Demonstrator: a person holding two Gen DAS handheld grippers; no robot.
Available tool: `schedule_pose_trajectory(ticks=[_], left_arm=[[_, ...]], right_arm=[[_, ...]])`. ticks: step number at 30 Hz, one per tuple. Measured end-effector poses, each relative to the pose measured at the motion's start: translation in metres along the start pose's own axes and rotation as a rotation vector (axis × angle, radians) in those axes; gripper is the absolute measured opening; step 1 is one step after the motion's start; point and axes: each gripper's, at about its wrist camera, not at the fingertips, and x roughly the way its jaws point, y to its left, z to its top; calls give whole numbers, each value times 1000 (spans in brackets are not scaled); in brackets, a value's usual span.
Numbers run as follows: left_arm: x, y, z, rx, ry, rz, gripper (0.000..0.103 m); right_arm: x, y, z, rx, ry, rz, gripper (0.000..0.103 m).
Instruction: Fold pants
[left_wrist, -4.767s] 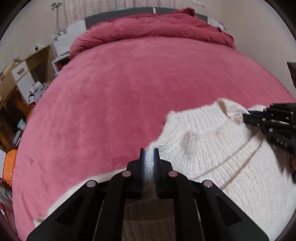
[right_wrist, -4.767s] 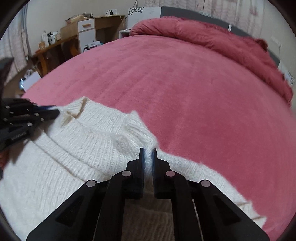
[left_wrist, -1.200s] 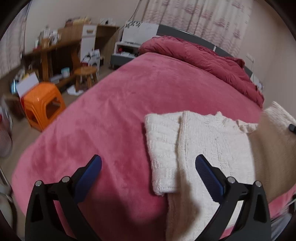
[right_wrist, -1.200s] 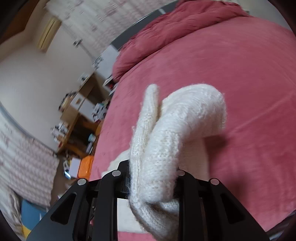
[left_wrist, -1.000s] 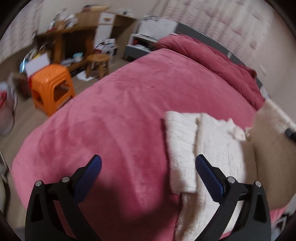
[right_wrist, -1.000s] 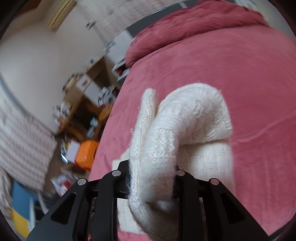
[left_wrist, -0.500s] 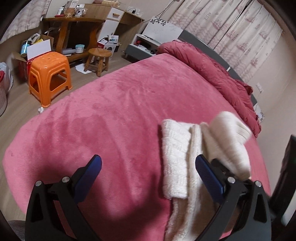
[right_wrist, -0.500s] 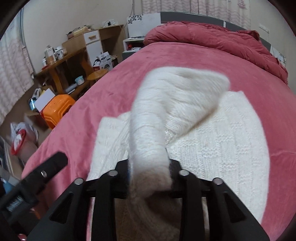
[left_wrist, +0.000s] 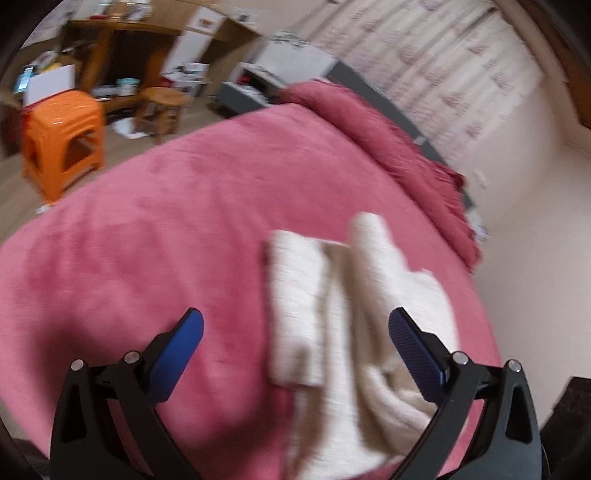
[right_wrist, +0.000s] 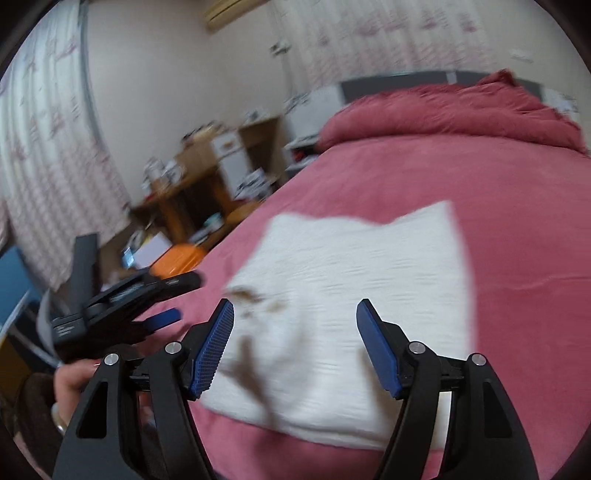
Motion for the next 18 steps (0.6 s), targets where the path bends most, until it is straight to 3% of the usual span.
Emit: schedule_pose_trajectory(ticks=[2,6,7,9,12,18], left_arm=[[4,-15,-3,43,29,-70,94],[26,-44,-16,140,162,-96,68],[28,-47,-19,147,183,-98,67],[35,-54,-24,165,217,-92,70],[36,-58,-23,170,205,-86,91],[36,-48,-12,54,207,-219,92]], right_arm=[[-2,-20,-3,22,0,-58,44],[3,-40,-13,41,21,-117,38],[6,-41,-16,30,31,-113,37],[16,-35,-21,-11,66,-63,37],[32,-10,-32,-113,109,-5,37],[54,39,-53,-323,141,43,37]])
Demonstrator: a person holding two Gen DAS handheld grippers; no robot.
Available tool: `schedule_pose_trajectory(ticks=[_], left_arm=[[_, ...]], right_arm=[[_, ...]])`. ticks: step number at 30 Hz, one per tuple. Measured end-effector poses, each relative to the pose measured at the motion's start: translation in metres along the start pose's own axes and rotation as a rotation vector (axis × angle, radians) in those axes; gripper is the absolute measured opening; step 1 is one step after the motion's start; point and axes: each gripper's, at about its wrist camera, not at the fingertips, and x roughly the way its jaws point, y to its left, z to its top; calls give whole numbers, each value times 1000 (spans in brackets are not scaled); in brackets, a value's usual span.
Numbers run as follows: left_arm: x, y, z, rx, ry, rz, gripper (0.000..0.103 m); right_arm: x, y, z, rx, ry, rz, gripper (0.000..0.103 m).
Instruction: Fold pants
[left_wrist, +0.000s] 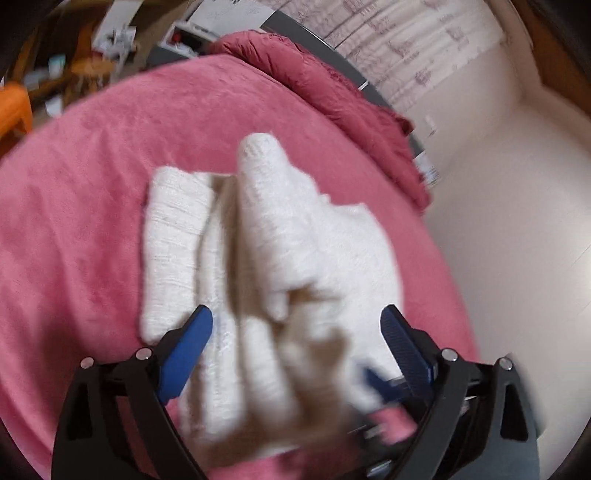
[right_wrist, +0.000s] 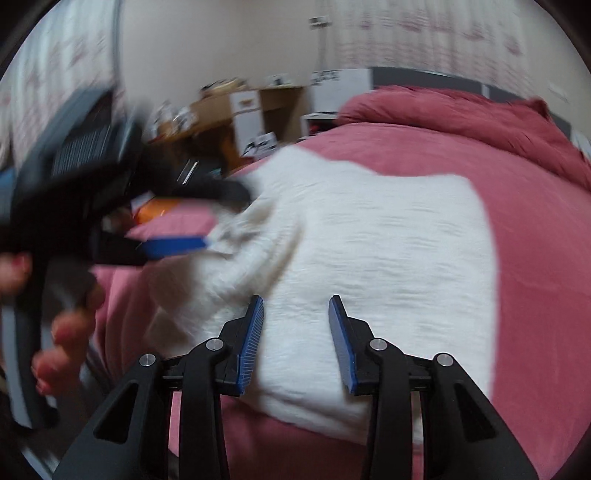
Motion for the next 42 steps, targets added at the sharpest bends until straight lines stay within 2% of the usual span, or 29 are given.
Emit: schedule_pose_trajectory(ticks=[1,3,5,6,7,8,10,12,13,14,15,18,19,20,22,23,26,27,29,31,33,36,38,42], left_arm=[[0,3,3,-25,3,-35,92],[3,0,5,-15,11,-45,92],[15,-11,9,54,27,30,91],[21,-14,10,69,37,43,81],[30,-16,11,76,66,56,59],[38,-16,14,72,91,93,52],[42,-9,17,62,92,132,30],[41,-2,17,30,84,113,24],[40,-1,16,23,81,98,21],[38,-1,16,29,73,87,20],[37,-1,14,39,70,85,19],[32,0,10,50,63,65,17],[32,3,10,41,61,58,17],[31,4,9,30,58,48,17],[30,8,8,20,57,37,17],[29,8,8,26,54,39,17],[30,4,8,54,44,65,17],[29,4,7,64,40,76,17],[26,2,6,89,33,100,17],[25,0,6,102,28,111,17],[22,-1,4,109,26,119,17],[19,-2,4,121,18,141,17],[16,-3,2,125,13,136,17],[13,-7,0,155,4,155,16]], right_arm=[[1,11,-1,-73,-5,-19,37],[4,25,-6,-176,-1,-58,37],[5,27,-9,-204,-6,-76,37],[3,22,-8,-178,-5,-59,37],[1,18,-8,-158,-4,-47,37],[-5,11,-8,-129,-5,-27,37],[-26,-2,-11,-60,-30,41,37],[-49,-23,-11,30,-90,101,44],[-62,-42,-11,110,-132,121,57],[-70,-60,-12,186,-162,124,71],[-76,-87,-14,301,-188,118,74],[-65,-158,-23,603,-157,98,75],[-59,-174,-25,662,-144,122,75],[-47,-192,-28,726,-118,185,75],[-23,-215,-32,801,-33,210,75],[-12,-222,-32,813,-6,249,75],[10,-237,-39,895,9,340,75],[16,-238,-40,898,9,379,75],[23,-234,-37,872,11,389,75],[34,-221,-29,817,31,438,74],[41,-212,-22,760,55,430,74],[35,-207,-26,761,49,420,71],[33,-206,-28,777,50,409,64],[35,-203,-18,764,64,370,56]])
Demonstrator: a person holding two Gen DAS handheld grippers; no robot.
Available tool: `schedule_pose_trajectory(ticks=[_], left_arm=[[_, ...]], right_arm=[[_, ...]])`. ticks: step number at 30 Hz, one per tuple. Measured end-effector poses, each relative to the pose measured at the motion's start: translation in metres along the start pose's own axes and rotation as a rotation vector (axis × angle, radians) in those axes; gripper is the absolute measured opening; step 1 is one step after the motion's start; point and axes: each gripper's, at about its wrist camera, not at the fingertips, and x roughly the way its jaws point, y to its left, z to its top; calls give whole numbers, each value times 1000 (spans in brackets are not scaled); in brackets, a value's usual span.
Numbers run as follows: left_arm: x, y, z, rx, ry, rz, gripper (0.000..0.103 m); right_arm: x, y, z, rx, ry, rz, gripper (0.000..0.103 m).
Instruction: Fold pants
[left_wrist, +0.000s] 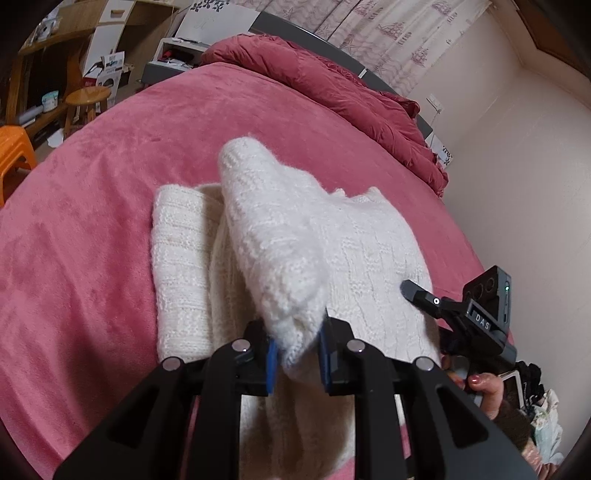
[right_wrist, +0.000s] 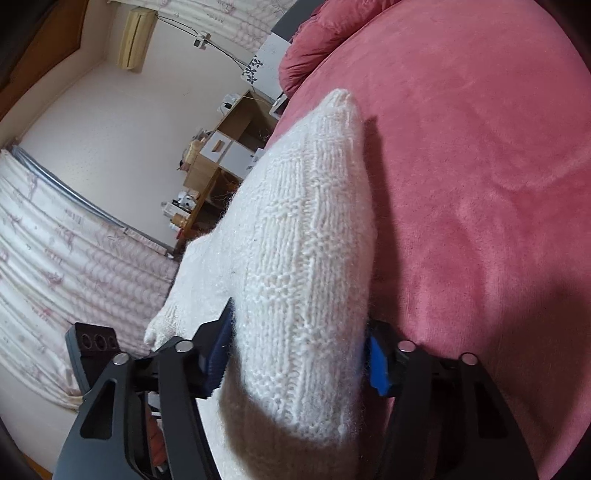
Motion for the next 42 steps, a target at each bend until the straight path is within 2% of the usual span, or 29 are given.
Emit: schedule_pose_trajectory(ticks=[4,8,15,19,21,22,23,26,30,34,36,37,38,40,42], left_arm=[[-5,-3,-1,26,-16,19,16],[-11,-1,-2,26,-29,27,16],[-29,6,-4,22,-70,42,16],[-37,12,-9,12,-77,57,16],[-36,18,-13,6,-59,76,16],[-31,22,-14,-1,-41,91,16],[-27,25,-16,-11,-25,97,16],[-19,29,-19,-23,-5,92,16],[-18,25,-18,9,-12,115,16],[-17,25,-17,1,-11,113,16],[-16,24,-17,4,-11,117,16],[-15,24,-17,5,-11,118,16],[-16,24,-17,5,-11,117,16],[-16,24,-17,2,-13,116,17],[-21,24,-17,2,-22,114,17]], right_arm=[[-2,20,2,-64,18,-83,50],[-2,55,4,-207,25,-211,46],[3,110,-5,-454,-7,-382,45],[12,129,-20,-597,-39,-455,45],[21,127,-28,-612,-39,-484,45],[25,122,-29,-598,-39,-489,49],[27,114,-29,-571,-41,-488,58],[15,89,-21,-435,-41,-364,67],[-25,46,-16,-195,-33,-116,70],[-39,14,-28,-62,17,-11,70],[-28,3,-41,-32,93,31,70],[-20,4,-46,-23,123,43,68],[-12,7,-52,-28,152,44,52],[-7,20,-59,-72,156,-13,34],[-20,43,-59,-141,117,-12,28]])
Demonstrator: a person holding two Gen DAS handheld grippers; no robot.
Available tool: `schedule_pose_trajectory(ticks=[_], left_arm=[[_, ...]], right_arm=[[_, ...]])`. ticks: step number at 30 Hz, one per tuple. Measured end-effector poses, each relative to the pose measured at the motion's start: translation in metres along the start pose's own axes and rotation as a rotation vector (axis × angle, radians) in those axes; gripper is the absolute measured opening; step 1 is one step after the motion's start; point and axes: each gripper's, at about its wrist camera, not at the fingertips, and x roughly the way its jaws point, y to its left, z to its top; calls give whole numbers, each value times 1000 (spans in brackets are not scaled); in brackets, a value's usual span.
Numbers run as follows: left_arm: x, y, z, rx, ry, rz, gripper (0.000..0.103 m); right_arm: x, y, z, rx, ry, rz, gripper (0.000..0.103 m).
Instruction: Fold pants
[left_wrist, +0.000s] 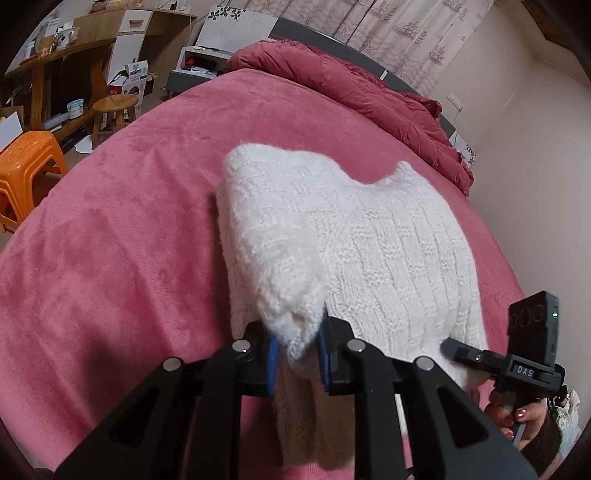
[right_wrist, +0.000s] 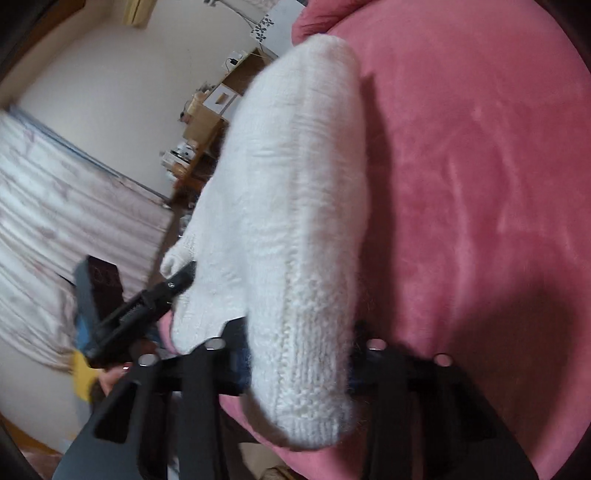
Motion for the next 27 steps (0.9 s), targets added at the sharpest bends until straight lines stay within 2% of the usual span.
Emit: schedule_pose_trajectory(ticks=[2,4,5,7,8,9,11,13,14,15,16,18,19,20,21,22,24,25,27], left_arm=[[-9,4,-2,-10,-12,-6,16],[-10,10,-6,-14,5,-15,17],[-6,12,-9,-14,17,-4,17],[1,12,-11,2,41,18,19],[3,10,-12,19,47,19,21],[2,8,-12,26,46,19,25],[-3,7,-13,28,34,15,29],[-8,10,-15,5,29,-15,43],[-11,12,-18,-23,32,-31,48],[-13,14,-21,-45,35,-52,51],[-17,15,-27,-74,35,-106,53],[-21,12,-34,-89,30,-159,54],[-24,6,-37,-73,20,-173,53],[-24,-2,-40,-30,22,-153,52],[-22,-9,-42,13,26,-120,44],[-20,-17,-45,65,30,-84,27],[-16,-24,-46,103,42,-50,17],[-15,-23,-44,103,49,-48,15],[-19,-18,-37,85,65,-55,9]], right_arm=[[-11,20,1,-70,-26,-22,28],[-7,24,-5,-92,-15,-64,28],[0,22,-10,-107,4,-97,28],[19,9,-20,-134,39,-217,29],[21,3,-25,-125,30,-220,33],[17,-2,-27,-105,0,-182,34],[7,-3,-23,-84,-14,-156,47],[-10,-2,-16,-89,-49,-126,52],[-19,-2,-10,-95,-80,-120,58],[-27,-5,-2,-95,-111,-122,62],[-31,-9,6,-88,-124,-115,65],[-32,-24,27,-43,-126,-92,65],[-29,-26,35,-32,-133,-83,65],[-23,-27,44,-23,-141,-72,65],[-23,-30,50,-11,-143,-69,65],[-14,-33,61,17,-140,-70,65],[3,-39,80,69,-118,-28,65],[14,-38,89,90,-106,-54,65],[26,-36,99,102,-74,-67,54]])
